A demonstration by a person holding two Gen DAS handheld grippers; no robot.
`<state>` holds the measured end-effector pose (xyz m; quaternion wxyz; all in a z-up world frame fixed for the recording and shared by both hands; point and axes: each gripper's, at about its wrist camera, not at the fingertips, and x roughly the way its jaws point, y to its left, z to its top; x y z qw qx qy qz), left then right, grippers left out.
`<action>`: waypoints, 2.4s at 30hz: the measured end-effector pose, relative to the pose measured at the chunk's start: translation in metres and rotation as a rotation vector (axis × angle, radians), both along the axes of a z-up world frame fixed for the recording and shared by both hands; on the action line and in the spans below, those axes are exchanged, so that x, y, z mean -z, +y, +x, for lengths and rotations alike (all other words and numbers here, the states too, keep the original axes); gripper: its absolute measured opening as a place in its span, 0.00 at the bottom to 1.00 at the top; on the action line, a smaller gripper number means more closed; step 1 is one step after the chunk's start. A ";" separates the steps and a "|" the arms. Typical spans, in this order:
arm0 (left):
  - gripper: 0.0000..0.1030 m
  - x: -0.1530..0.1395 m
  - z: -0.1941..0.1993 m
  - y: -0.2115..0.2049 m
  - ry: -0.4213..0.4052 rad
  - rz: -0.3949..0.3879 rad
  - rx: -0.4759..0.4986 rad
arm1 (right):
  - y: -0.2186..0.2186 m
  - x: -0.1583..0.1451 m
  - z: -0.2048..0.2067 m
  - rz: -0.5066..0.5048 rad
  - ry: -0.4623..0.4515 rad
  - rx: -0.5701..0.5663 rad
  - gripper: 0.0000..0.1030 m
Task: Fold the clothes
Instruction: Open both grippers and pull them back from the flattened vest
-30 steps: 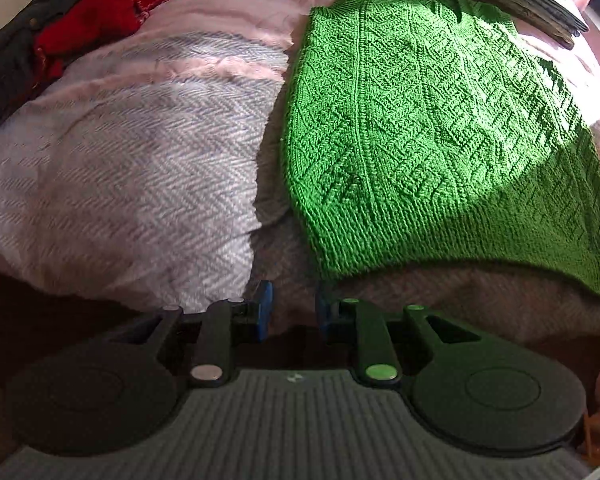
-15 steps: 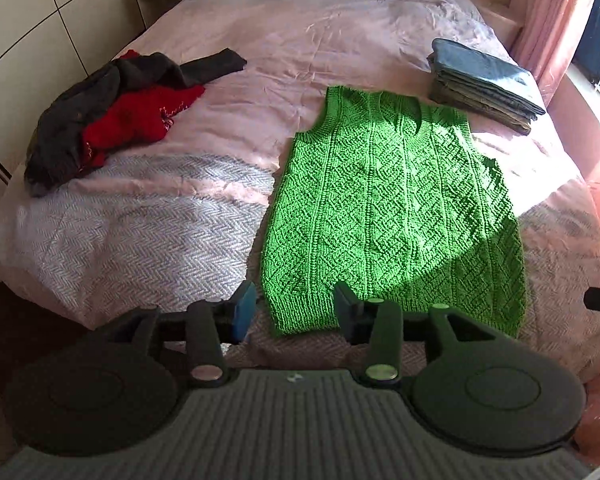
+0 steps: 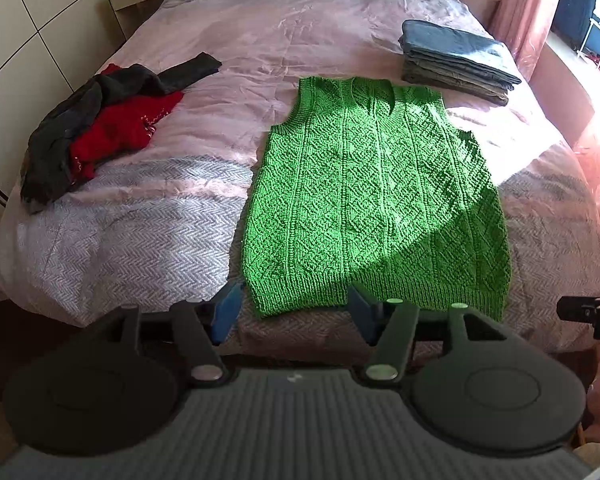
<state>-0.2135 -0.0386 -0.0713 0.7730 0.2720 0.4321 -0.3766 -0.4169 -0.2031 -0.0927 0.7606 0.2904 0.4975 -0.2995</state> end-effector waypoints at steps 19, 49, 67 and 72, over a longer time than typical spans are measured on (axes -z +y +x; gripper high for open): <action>0.63 0.020 -0.019 -0.007 0.023 0.090 0.036 | 0.013 0.010 0.013 0.006 0.074 -0.103 0.99; 0.63 0.021 -0.013 0.018 0.030 0.091 0.016 | 0.039 0.007 0.036 -0.018 0.089 -0.164 0.99; 0.64 0.027 0.000 0.003 0.044 0.124 0.019 | 0.024 0.012 0.050 0.001 0.089 -0.167 0.99; 0.65 0.041 0.019 -0.015 0.076 0.157 0.041 | 0.012 0.025 0.064 0.041 0.119 -0.144 0.99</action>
